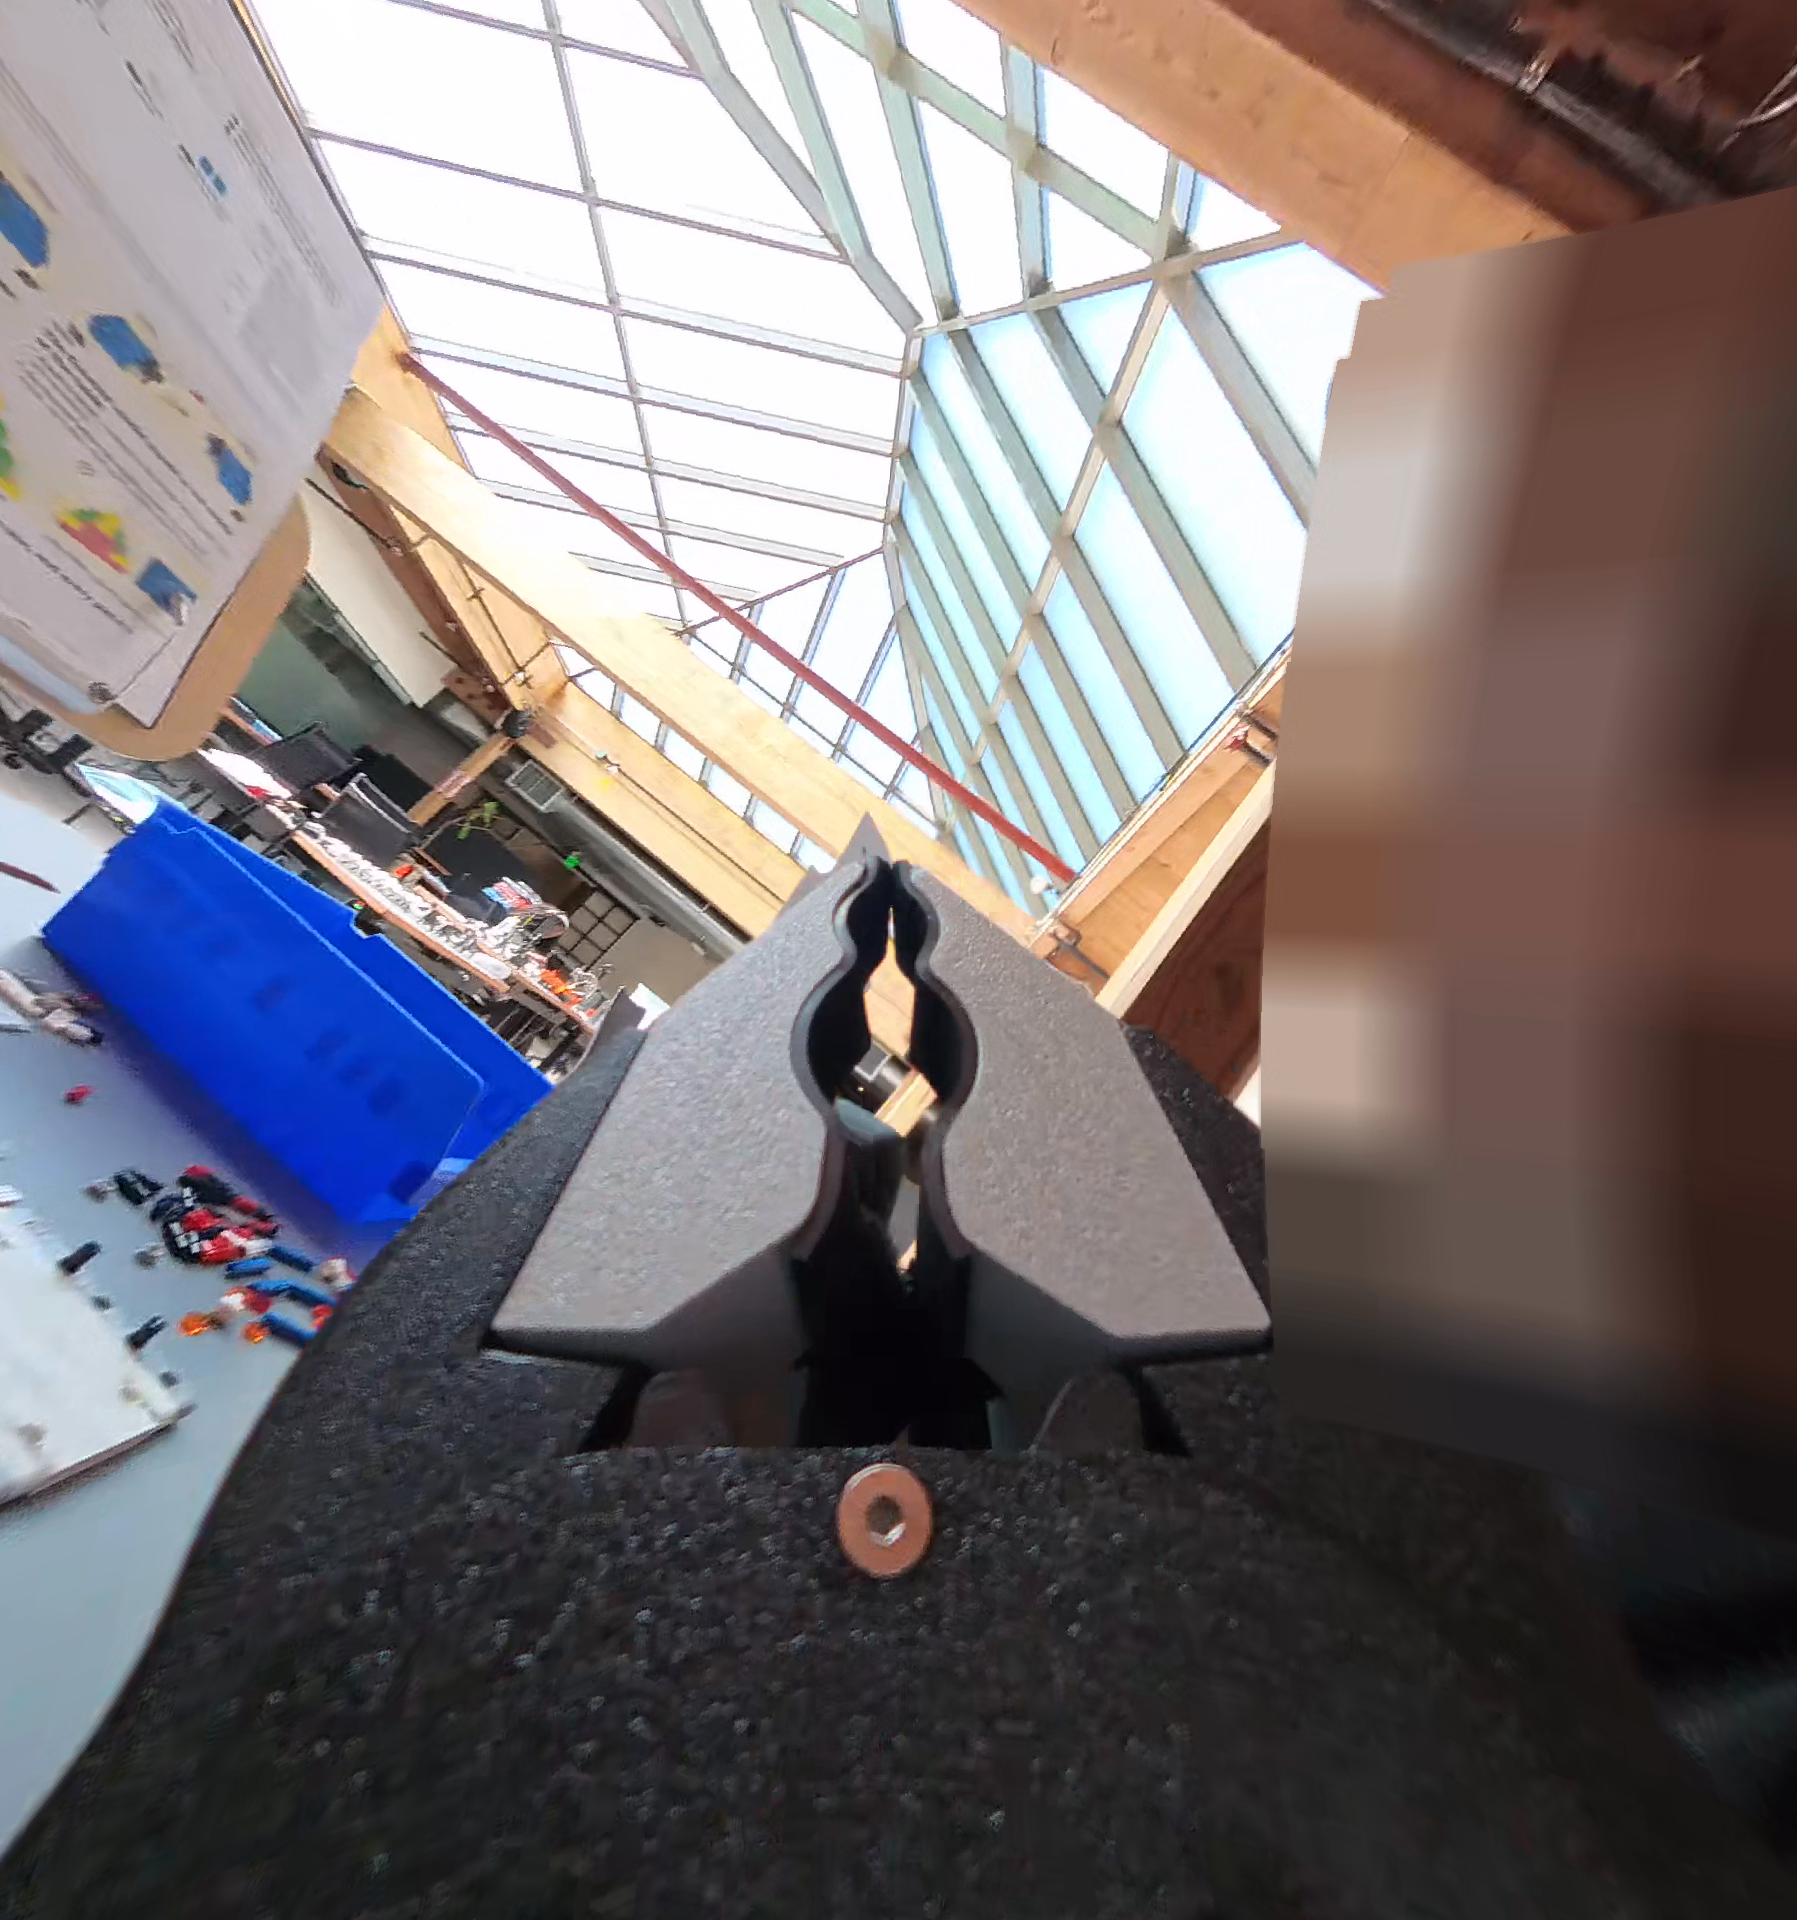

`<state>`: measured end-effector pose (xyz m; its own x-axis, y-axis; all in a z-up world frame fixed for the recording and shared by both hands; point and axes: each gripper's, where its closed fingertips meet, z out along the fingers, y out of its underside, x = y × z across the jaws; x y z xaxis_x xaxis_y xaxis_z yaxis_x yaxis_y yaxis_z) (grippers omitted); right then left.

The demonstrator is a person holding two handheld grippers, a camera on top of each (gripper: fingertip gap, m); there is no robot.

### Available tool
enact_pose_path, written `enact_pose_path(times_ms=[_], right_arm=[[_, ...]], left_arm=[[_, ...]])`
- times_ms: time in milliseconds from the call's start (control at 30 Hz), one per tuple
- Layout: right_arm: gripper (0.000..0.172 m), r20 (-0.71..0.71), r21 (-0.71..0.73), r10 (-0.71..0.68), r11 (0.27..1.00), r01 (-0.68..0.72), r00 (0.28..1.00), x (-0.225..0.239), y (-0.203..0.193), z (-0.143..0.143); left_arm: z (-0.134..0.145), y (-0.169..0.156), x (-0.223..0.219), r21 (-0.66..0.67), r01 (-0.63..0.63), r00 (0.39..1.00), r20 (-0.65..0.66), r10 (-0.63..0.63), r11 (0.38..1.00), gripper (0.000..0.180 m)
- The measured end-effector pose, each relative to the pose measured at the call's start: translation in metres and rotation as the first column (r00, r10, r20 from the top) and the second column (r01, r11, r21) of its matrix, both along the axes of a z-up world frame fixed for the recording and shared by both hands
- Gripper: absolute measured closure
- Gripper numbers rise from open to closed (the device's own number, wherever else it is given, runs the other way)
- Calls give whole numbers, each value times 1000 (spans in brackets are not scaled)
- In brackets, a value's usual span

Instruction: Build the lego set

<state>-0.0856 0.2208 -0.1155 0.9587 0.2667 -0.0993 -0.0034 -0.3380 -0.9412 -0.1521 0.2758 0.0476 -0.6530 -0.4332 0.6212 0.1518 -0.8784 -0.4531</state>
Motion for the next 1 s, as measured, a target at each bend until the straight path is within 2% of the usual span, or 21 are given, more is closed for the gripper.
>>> enact_pose_path(times_ms=[67, 133, 233, 267, 300, 367, 433, 667, 733, 833, 933, 1000], right_arm=[[131, 63, -125, 37, 992, -29, 997, -1, -9, -21], [131, 129, -183, 27, 983, -3, 991, 7, -16, -37], [131, 80, -224, 16, 975, 2, 997, 10, -28, -45], [135, 63, -249, 14, 968, 2, 998, 12, -33, -48], [159, 54, -303, 23, 953, -6, 998, 15, -41, -55], [147, 55, -388, 18, 922, 5, 998, 21, -53, -71], [137, 9, -382, 20, 924, -16, 1000, 19, -55, -68], [123, 83, -476, 1, 878, 38, 997, 39, -79, -70], [119, 123, -430, -13, 900, 65, 992, 45, -75, -56], [103, 83, -183, -5, 983, 20, 997, 25, -42, -6], [106, 17, 8, -11, 1000, 11, 1000, 3, -15, 31], [112, 27, 60, -17, 998, 15, 999, 4, -7, 37]], left_arm=[[-11, -1, -3, 34, -12, 999, -29, 13, 999, 180], [-23, -6, -3, 50, -11, 998, -56, 14, 999, 180], [-39, -8, 1, 23, 7, 996, -89, -5, 1000, 180], [-45, -8, 3, 11, 14, 994, -109, -13, 1000, 180], [-51, -8, 6, 0, 20, 992, -128, -20, 1000, 180], [-59, -8, 10, -12, 29, 988, -154, -31, 1000, 180], [-66, -9, 16, -8, 28, 982, -186, -29, 1000, 180], [-81, -17, 30, -13, 57, 962, -268, -58, 998, 180], [-84, -19, 34, -45, 82, 959, -267, -91, 996, 180], [-89, -24, 43, -82, 110, 956, -263, -128, 991, 180], [-94, -30, 50, -95, 133, 949, -274, -154, 987, 180], [-93, -31, 51, -101, 148, 949, -265, -170, 984, 180]])
